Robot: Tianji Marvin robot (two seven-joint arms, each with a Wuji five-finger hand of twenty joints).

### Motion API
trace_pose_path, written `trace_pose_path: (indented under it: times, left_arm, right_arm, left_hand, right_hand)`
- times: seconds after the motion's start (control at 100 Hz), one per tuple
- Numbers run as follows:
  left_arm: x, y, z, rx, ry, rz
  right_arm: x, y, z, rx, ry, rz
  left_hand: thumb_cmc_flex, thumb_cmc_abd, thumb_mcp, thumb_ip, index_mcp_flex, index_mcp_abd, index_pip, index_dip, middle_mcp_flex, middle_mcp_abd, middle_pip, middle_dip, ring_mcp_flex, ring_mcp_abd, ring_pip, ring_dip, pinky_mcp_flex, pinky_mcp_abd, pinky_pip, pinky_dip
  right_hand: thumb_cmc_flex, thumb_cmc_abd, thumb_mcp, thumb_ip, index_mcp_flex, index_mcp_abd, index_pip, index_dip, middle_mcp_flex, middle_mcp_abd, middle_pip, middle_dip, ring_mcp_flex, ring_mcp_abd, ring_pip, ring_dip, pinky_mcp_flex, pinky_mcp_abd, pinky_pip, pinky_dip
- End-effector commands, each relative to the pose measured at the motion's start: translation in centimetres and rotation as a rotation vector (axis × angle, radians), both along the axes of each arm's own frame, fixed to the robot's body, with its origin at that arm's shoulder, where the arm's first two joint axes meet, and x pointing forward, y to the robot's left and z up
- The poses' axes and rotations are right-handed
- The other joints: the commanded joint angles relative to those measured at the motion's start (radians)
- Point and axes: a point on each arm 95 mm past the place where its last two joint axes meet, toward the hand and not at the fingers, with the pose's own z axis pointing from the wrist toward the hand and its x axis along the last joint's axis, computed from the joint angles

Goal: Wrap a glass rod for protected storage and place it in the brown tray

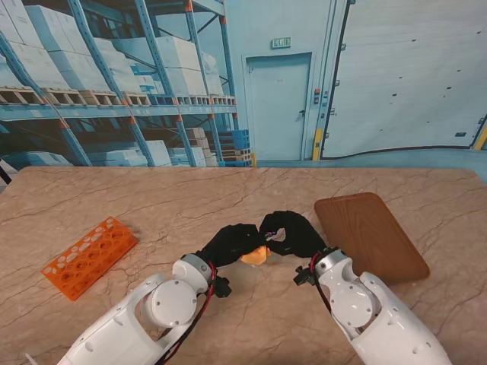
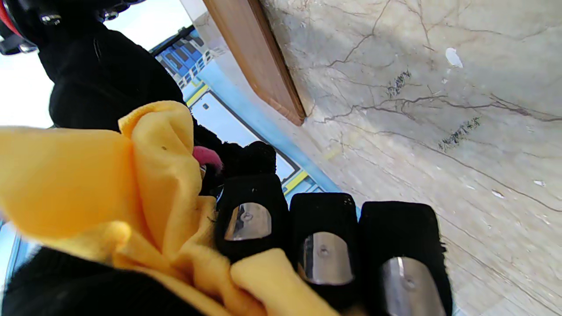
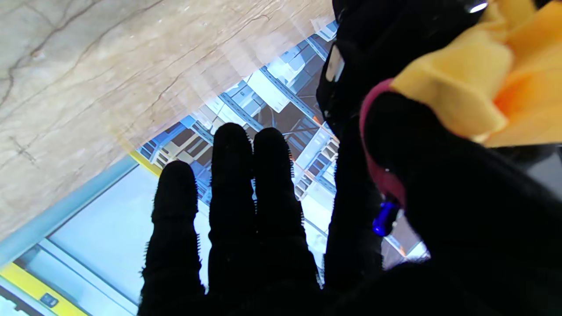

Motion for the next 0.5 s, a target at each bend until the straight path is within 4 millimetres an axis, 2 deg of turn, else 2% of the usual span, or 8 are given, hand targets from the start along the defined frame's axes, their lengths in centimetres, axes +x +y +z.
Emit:
trace_pose_path:
  times: [0.0,0.1,0.11,0.21,0.26,0.33,0.42,0.49]
  left_arm:
    - [-0.1,-0.3,0.1,-0.017,0.008,0.009]
    - [0.0,-0.3,0.1,-0.018,0.009,0.017]
    - [0.0,-0.3,0.1,-0.018,0.009,0.017]
    - [-0.1,-0.2,0.2,-0.018,0.014,0.02]
    - [-0.1,-0.3,0.2,-0.019,0.016,0.021]
    - [-0.1,-0.2,0.2,-0.021,0.018,0.021]
    - [0.0,-0.2,0.2,-0.027,0.018,0.02]
    - [0.0,-0.2,0.2,-0.034,0.021,0.02]
  right_arm:
    - [-0.5,0.3,0.0,0.003,-0.018,0.016]
    - [-0.6,0.1,0.3,-0.022,-0.061,0.034]
    - [-0.6,0.1,0.3,-0.025,-0.065,0.036]
    - [-0.7,0.0,0.5,-0.052,-0.094,0.051]
    - [-0.7,-0.1,0.6,-0.064,-0.108,0.055]
    - [-0.8,-0.2,0.7,-0.076,-0.122,0.059]
    - [-0.8,-0.5,1.0,-0.095,-0.137,0.065]
    - [-0.8,-0.6,1.2,-0.112,-0.147,0.07]
  left_hand:
    - [-0.014,0.068,-0.018,0.039,-0.007,0.02,-0.022,0.013,0.039,0.011,0.073,0.029,0.027,0.025,0.1,0.0,0.018,-0.025,0.252,0.003]
    - [0.05,0.095,0.012,0.047,-0.012,0.024,-0.019,0.014,0.039,0.012,0.073,0.029,0.027,0.028,0.099,0.001,0.017,-0.017,0.252,0.001]
    - [0.073,0.099,0.005,0.033,-0.015,0.026,-0.019,0.012,0.039,0.012,0.073,0.03,0.027,0.028,0.099,0.001,0.017,-0.013,0.252,0.0]
    - [0.164,0.093,0.042,0.033,-0.035,0.025,-0.026,0.007,0.039,0.012,0.072,0.031,0.027,0.03,0.098,0.002,0.017,-0.013,0.252,-0.002]
    - [0.169,0.047,0.162,0.043,-0.055,0.021,-0.027,-0.037,0.039,0.012,0.072,0.032,0.027,0.03,0.098,0.002,0.017,-0.018,0.252,-0.005]
    - [0.158,-0.097,0.389,0.021,-0.1,0.005,0.017,-0.146,0.039,0.012,0.071,0.032,0.027,0.03,0.098,0.002,0.018,-0.023,0.252,-0.009]
    - [0.148,-0.232,0.608,0.008,-0.139,-0.01,0.048,-0.191,0.036,0.006,0.062,0.032,0.027,0.025,0.093,0.001,0.018,-0.034,0.252,-0.017]
    - [0.122,-0.272,0.704,0.04,-0.149,-0.014,0.046,-0.199,0.032,0.004,0.059,0.033,0.027,0.023,0.09,0.001,0.019,-0.037,0.252,-0.021]
  right_hand:
    - [-0.032,-0.098,-0.034,-0.047,-0.041,-0.03,0.038,0.017,-0.037,-0.013,0.018,0.006,-0.018,-0.03,0.012,-0.002,-0.006,-0.003,0.031,-0.018]
    - [-0.053,-0.103,-0.017,-0.047,-0.11,-0.013,0.006,0.034,-0.085,-0.009,0.013,0.0,-0.039,-0.035,0.009,-0.007,-0.014,-0.008,0.035,-0.031]
    - [-0.055,-0.102,-0.016,-0.046,-0.116,-0.01,0.003,0.035,-0.089,-0.009,0.012,-0.001,-0.041,-0.036,0.009,-0.007,-0.014,-0.009,0.035,-0.032]
    - [-0.101,-0.095,0.027,0.0,-0.178,0.032,-0.067,0.09,-0.145,-0.01,0.001,-0.01,-0.066,-0.042,0.002,-0.012,-0.024,-0.017,0.036,-0.043]
    - [-0.122,-0.081,0.041,0.055,-0.209,0.052,-0.104,0.153,-0.176,-0.01,-0.004,-0.015,-0.076,-0.045,0.001,-0.013,-0.027,-0.02,0.037,-0.045]
    - [-0.124,-0.088,0.047,0.067,-0.265,0.064,-0.123,0.164,-0.226,-0.014,-0.016,-0.02,-0.09,-0.051,-0.004,-0.014,-0.031,-0.026,0.035,-0.046]
    - [-0.12,-0.091,0.056,0.078,-0.315,0.074,-0.136,0.17,-0.276,-0.02,-0.026,-0.024,-0.1,-0.058,-0.011,-0.017,-0.034,-0.034,0.032,-0.046]
    - [-0.116,-0.094,0.066,0.09,-0.349,0.078,-0.144,0.173,-0.318,-0.024,-0.035,-0.028,-0.111,-0.066,-0.019,-0.021,-0.038,-0.042,0.029,-0.047]
